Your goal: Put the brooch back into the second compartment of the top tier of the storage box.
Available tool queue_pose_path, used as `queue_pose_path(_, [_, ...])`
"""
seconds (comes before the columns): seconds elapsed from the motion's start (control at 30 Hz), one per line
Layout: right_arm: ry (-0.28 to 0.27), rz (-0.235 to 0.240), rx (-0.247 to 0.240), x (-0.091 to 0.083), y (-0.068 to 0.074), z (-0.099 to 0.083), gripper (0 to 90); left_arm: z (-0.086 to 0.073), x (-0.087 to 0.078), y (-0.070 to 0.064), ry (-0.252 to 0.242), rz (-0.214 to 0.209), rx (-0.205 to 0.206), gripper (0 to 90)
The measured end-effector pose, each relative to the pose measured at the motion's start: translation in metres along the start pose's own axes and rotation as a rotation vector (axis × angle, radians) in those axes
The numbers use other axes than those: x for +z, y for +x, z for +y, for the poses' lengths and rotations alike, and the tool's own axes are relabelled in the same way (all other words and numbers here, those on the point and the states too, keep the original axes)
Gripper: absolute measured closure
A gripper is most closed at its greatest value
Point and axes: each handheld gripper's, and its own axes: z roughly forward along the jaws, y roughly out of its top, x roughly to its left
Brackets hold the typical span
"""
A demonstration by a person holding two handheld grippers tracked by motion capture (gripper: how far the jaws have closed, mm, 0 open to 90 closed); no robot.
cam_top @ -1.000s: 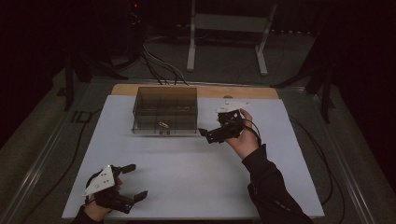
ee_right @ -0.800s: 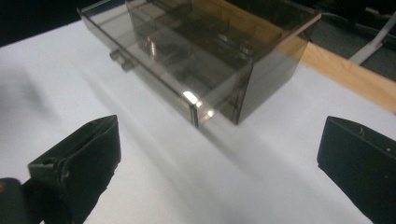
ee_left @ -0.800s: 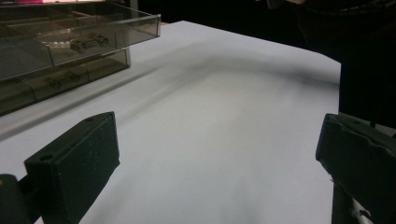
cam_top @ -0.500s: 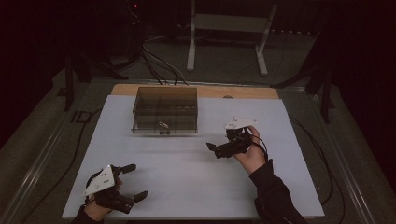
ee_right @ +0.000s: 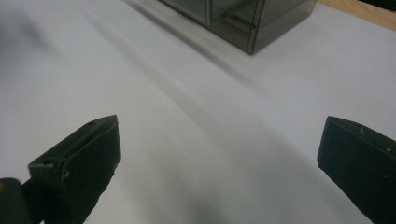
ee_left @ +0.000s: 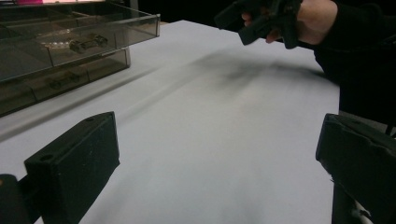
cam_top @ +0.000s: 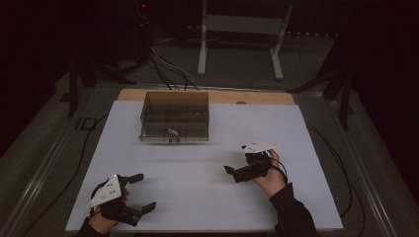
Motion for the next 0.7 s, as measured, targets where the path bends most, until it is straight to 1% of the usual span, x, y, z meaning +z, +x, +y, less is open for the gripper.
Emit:
queue_pose_path(0.07, [-0.006,-0.003,0.009,-0.002,-0.001,-0.007,0.0,0.0,0.0,0.0,0.004,0.0,0.002,0.5])
queue_pose_path(0.13, [0.0,-0.01,0.01,-0.005,-0.002,-0.013,0.0,0.0,0.0,0.0,0.005,-0.001,0.006,0.6])
queue_pose_path(0.3, [-0.018,-0.019,0.037,-0.016,-0.005,-0.026,0.0,0.0,0.0,0.0,0.005,-0.001,0.006,0.6])
queue_pose_path(0.33, [-0.018,-0.019,0.037,-0.016,-0.005,-0.026,0.0,0.0,0.0,0.0,0.005,-0.001,0.006,0.6])
queue_pose_path(0.4, [-0.022,-0.025,0.038,-0.023,-0.006,-0.034,0.0,0.0,0.0,0.0,0.003,0.0,0.002,0.6])
queue_pose_path(0.57, [-0.002,-0.038,0.049,-0.033,-0.007,-0.049,0.0,0.0,0.0,0.0,0.003,0.0,0.004,0.6])
queue_pose_path(0.63, [0.002,-0.039,0.059,-0.037,-0.009,-0.055,0.0,-0.001,0.0,0.0,0.005,0.0,0.005,0.6])
queue_pose_path(0.7, [0.0,-0.051,0.065,-0.041,-0.011,-0.061,0.0,0.0,0.0,0.0,0.005,0.001,0.008,0.6])
